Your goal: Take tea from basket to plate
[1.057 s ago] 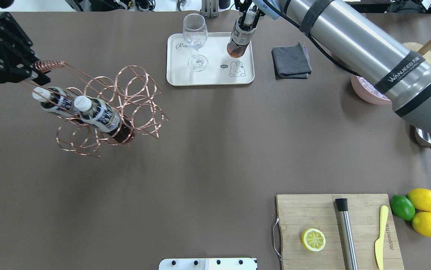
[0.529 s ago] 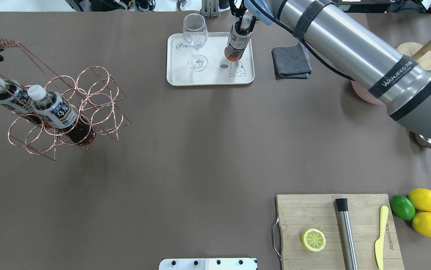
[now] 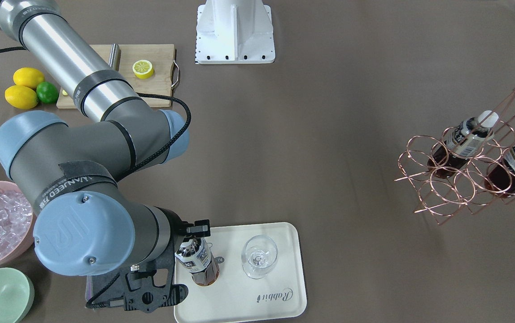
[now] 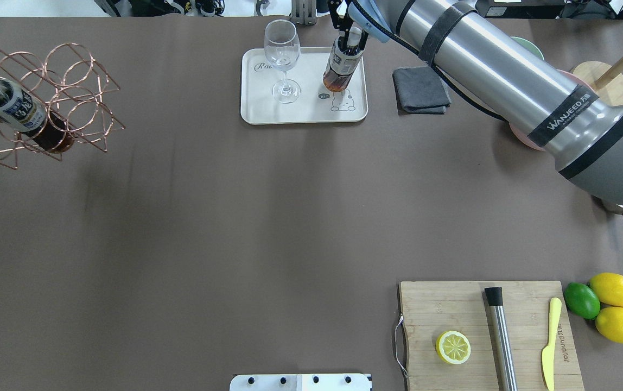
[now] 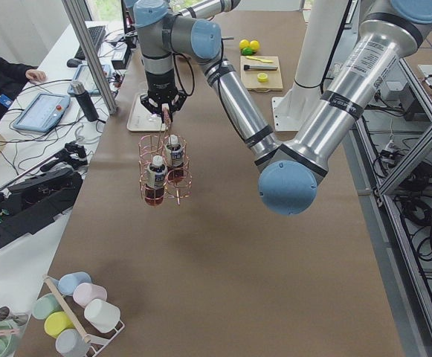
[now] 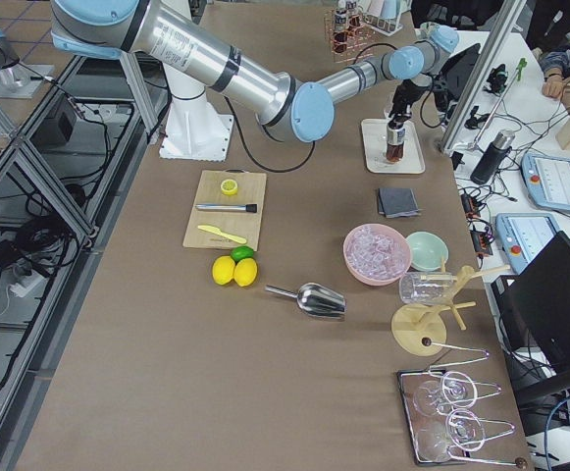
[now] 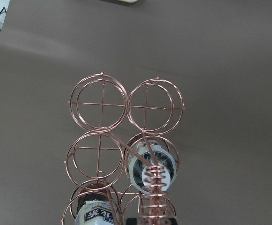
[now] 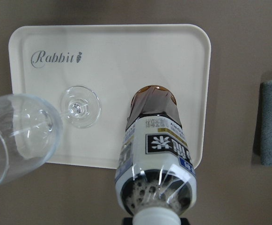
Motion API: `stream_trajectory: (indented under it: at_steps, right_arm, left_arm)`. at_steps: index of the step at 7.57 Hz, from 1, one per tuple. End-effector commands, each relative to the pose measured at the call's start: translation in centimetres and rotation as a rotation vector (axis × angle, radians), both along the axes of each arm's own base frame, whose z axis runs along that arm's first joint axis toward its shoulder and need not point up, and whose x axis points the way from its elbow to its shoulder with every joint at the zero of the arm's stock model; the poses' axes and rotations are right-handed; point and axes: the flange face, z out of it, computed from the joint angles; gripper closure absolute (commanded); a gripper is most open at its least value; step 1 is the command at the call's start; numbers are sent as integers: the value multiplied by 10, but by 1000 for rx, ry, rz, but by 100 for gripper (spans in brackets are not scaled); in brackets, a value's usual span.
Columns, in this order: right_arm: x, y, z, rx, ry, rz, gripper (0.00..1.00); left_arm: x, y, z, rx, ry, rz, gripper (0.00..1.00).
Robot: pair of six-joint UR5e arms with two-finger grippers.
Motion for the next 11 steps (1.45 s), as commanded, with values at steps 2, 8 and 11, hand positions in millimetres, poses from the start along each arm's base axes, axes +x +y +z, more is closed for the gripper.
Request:
stream_trajectory:
  at_steps: [2,8,11]
  right_arm:
    - [-3,2,0,11,4,-6,63]
    - [-3,2,-3,18,1,-7,41]
    - [30,0,-9,36,-13,14,35]
  left_arm:
    - [17,-33,29,99,-153,60,100]
    - [31,-107,98,170,-185,47,100]
    - [31,-125,90,172,-225,29,100]
